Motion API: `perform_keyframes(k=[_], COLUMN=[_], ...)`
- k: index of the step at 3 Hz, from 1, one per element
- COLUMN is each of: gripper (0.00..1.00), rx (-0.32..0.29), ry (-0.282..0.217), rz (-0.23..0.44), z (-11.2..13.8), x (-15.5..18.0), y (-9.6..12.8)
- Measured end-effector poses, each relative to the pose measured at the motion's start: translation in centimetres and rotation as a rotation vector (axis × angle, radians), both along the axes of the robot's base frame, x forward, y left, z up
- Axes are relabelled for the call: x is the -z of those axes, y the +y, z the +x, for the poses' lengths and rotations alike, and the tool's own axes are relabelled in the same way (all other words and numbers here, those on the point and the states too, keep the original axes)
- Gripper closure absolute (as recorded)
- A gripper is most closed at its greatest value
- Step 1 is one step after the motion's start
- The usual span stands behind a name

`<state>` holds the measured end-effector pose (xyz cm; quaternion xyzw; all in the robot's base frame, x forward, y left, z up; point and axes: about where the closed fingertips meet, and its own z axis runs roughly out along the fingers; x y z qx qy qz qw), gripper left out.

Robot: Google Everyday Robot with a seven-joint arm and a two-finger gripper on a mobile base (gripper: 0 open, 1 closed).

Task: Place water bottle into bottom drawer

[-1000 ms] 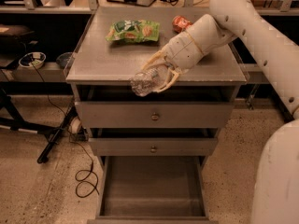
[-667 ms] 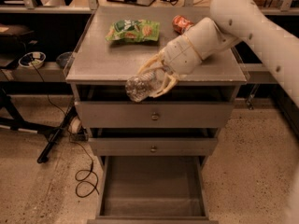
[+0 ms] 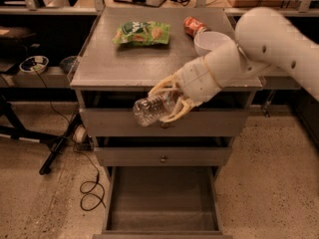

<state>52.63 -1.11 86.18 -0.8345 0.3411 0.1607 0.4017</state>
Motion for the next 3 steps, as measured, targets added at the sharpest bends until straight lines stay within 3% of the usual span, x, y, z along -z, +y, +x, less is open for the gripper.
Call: perform_keyframes(k=[1,2,3], gripper=[1.00,1.00,1.00], rx=[0.087,0.174,0.197], ry=[-0.016,0.022,0.052], rz=[-0.009,-0.007,0.007], z=[-0.4,-0.1,0.2], x=[1.8,5.6,8.0], y=[0.1,0.2,0.3])
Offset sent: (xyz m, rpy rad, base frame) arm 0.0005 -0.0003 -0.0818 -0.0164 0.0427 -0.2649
